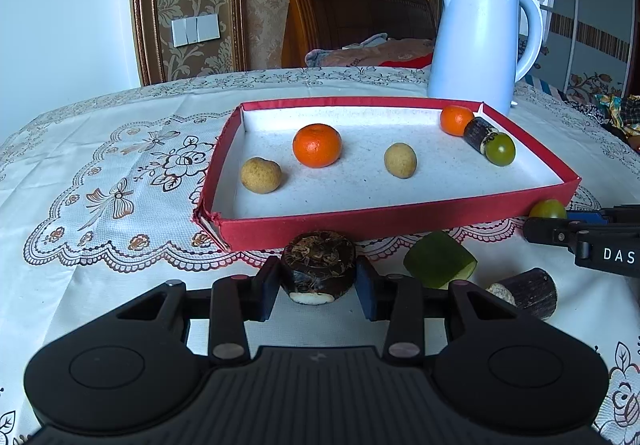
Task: Organize fruits
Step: 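Close the left gripper on the dark round fruit while the right closes on the green tomato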
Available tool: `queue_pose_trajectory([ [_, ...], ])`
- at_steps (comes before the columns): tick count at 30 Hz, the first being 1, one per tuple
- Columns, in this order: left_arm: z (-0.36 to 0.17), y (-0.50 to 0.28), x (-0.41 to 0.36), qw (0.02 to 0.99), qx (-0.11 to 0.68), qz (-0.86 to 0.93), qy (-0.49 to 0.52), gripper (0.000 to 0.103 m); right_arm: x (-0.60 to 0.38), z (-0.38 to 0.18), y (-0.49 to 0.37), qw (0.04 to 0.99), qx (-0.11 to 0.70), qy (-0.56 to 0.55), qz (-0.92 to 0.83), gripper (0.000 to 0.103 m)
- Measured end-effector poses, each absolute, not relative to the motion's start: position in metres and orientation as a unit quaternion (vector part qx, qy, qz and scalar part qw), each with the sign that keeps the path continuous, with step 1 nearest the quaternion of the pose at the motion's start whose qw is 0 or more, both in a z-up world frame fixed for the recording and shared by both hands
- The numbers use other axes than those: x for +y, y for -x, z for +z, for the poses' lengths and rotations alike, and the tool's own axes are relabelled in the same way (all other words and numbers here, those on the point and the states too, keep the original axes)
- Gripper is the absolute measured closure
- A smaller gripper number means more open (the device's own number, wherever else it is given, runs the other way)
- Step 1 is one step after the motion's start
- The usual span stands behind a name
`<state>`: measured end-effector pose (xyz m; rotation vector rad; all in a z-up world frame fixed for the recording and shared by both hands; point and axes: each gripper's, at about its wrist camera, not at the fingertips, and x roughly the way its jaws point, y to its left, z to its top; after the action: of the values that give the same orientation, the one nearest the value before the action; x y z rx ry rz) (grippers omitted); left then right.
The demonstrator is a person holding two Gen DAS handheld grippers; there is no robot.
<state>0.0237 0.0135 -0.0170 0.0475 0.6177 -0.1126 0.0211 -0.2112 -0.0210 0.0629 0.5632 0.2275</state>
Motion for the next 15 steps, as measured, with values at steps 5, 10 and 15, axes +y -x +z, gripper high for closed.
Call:
queue_pose_trajectory([
  [5,-0.012,-0.018,0.017,0.955,0.289,-0.059,-0.018,0.064,-0.215,-0.019,-0.017,0.957,0.266,-0.039,0.111,0.074],
  [10,-0.005,-0.012,0.023,0.962,0.266,-0.064,0.000,0.064,-0.220,-0.016,-0.011,0.961,0.250,-0.050,0.108,0.074],
  [15,0.004,-0.009,0.027,0.968,0.241,-0.063,0.016,0.064,-0.222,-0.014,-0.007,0.964,0.240,-0.050,0.106,0.074],
])
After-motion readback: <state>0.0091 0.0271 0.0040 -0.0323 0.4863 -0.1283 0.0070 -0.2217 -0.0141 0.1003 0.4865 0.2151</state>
